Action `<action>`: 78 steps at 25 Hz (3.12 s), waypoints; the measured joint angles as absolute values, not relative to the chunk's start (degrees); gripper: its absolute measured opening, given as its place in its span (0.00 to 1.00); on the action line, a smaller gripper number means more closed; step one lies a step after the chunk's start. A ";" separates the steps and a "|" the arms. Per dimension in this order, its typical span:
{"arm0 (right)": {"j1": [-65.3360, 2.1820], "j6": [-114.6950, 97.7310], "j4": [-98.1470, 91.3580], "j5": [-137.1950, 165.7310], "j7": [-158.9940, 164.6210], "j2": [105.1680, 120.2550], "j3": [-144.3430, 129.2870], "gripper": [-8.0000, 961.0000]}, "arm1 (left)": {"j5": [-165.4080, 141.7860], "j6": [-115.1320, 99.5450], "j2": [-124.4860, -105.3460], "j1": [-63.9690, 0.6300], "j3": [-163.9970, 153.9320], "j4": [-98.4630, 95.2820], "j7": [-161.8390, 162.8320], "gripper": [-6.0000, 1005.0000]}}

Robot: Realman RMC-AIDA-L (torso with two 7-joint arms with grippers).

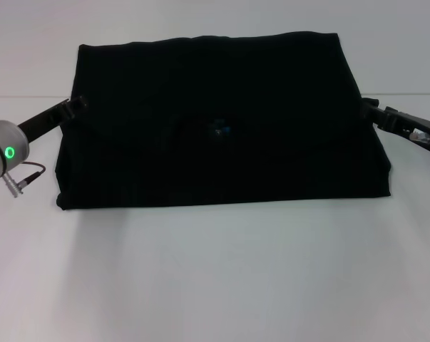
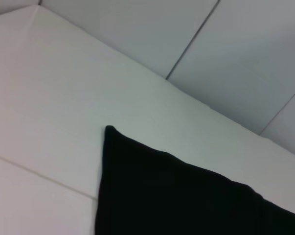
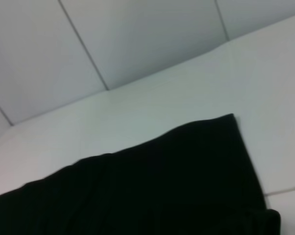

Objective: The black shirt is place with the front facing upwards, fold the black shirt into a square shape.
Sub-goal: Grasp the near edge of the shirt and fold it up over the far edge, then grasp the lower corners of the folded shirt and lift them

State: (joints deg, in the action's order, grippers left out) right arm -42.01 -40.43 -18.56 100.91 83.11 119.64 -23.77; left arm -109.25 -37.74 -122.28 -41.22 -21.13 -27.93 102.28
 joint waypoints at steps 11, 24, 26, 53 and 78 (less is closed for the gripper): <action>-32.85 -67.68 -26.25 102.26 79.48 118.84 -37.52 0.78 | -109.64 -71.01 -114.08 -32.53 -29.25 -28.03 109.14 0.80; -31.78 -70.09 -23.62 105.49 69.80 120.11 -49.45 0.81 | -115.23 -62.34 -114.54 -30.55 -30.24 -27.94 109.57 0.80; -31.79 -70.07 -23.61 105.42 69.72 120.15 -49.49 0.81 | -116.75 -60.71 -114.84 -31.05 -30.24 -27.94 109.58 0.80; -32.43 -69.84 -23.23 104.27 70.31 120.06 -49.00 0.81 | -117.33 -54.36 -115.54 -31.66 -35.85 -26.81 110.76 0.74; -31.27 -69.09 -29.93 105.67 87.11 119.15 -46.99 0.81 | -117.31 -54.12 -115.63 -31.81 -36.12 -27.25 110.35 0.06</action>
State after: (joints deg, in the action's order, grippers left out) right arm -31.27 -69.09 -29.93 105.67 87.11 119.15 -46.99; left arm -117.31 -54.12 -115.63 -31.81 -36.12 -27.25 110.35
